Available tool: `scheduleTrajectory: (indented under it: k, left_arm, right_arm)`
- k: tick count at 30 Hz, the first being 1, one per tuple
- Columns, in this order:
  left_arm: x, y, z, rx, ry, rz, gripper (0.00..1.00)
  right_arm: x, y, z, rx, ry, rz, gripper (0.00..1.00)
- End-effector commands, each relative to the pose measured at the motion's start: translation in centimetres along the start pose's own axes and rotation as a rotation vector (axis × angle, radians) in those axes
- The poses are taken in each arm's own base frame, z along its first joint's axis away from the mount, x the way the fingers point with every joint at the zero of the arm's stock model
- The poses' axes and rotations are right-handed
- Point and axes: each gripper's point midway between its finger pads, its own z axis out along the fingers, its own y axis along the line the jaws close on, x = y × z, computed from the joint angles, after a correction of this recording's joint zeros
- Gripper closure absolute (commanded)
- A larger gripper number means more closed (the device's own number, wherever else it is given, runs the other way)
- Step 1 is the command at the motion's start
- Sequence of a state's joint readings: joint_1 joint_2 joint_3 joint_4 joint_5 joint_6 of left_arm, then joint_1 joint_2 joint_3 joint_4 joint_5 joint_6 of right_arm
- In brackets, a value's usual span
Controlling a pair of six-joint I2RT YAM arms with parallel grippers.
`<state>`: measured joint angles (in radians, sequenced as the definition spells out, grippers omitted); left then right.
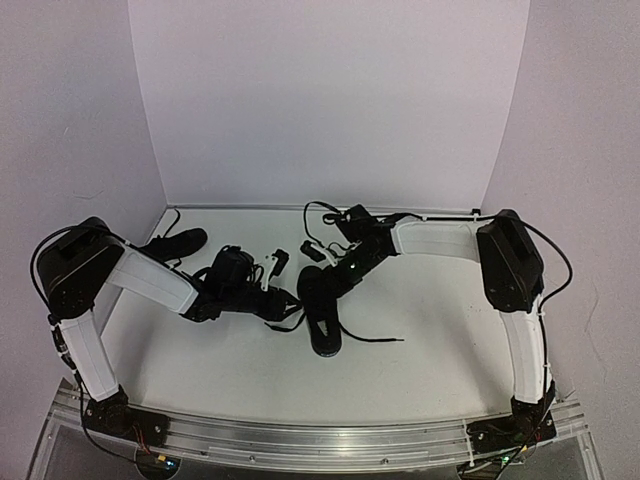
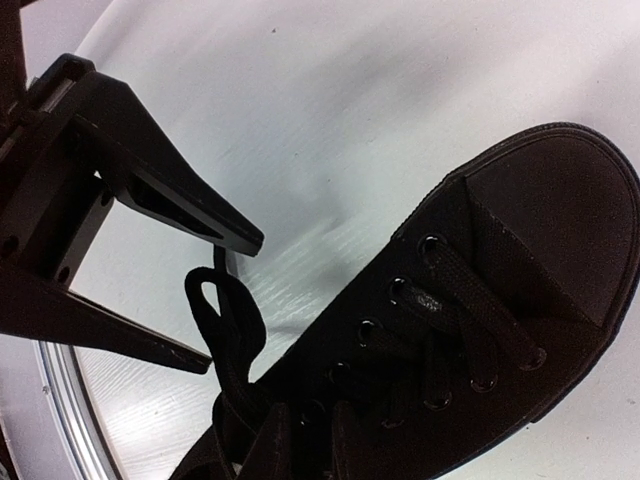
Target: Tie the shoes
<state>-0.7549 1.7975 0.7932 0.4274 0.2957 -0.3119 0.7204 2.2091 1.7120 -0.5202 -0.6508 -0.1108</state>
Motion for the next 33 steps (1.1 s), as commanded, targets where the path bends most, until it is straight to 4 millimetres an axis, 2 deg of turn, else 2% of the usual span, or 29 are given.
scheduleTrajectory:
  k: [1, 5, 8, 12, 18, 24, 30, 33]
  left_arm:
    - [-2.2, -0.7, 0.4, 0.034, -0.045, 0.014, 0.54]
    - [-2.0, -0.6, 0.5, 0.036, -0.038, 0.012, 0.57]
    - [-1.9, -0.5, 0.7, 0.037, -0.031, 0.008, 0.62]
    - [-2.1, -0.3, 0.7, 0.034, -0.033, 0.008, 0.79]
    - [-2.3, 0.2, 0.6, 0.029, -0.033, 0.001, 0.99]
    - [-2.3, 0.3, 0.5, 0.032, -0.028, -0.004, 1.00]
    - [-2.5, -0.1, 0.6, 0.058, -0.030, 0.004, 1.00]
    - [-2.5, -0.2, 0.6, 0.066, -0.031, 0.007, 1.00]
  right_arm:
    - [0.8, -0.4, 0.3, 0.050, 0.048, -0.015, 0.90]
    - [0.7, -0.3, -0.1, 0.062, 0.045, -0.017, 0.98]
    - [0.6, -0.1, -0.8, 0.078, 0.038, -0.020, 1.00]
    - [0.3, 0.0, -2.1, 0.111, 0.019, -0.019, 1.00]
    - [-1.0, 0.6, -3.9, 0.132, -0.039, -0.010, 1.00]
    - [-1.4, 0.7, -4.9, 0.127, -0.076, 0.004, 1.00]
    - [-1.4, 0.2, -4.3, 0.123, -0.067, 0.023, 0.99]
    - [-1.8, 0.3, -3.9, 0.106, -0.067, 0.022, 0.89]
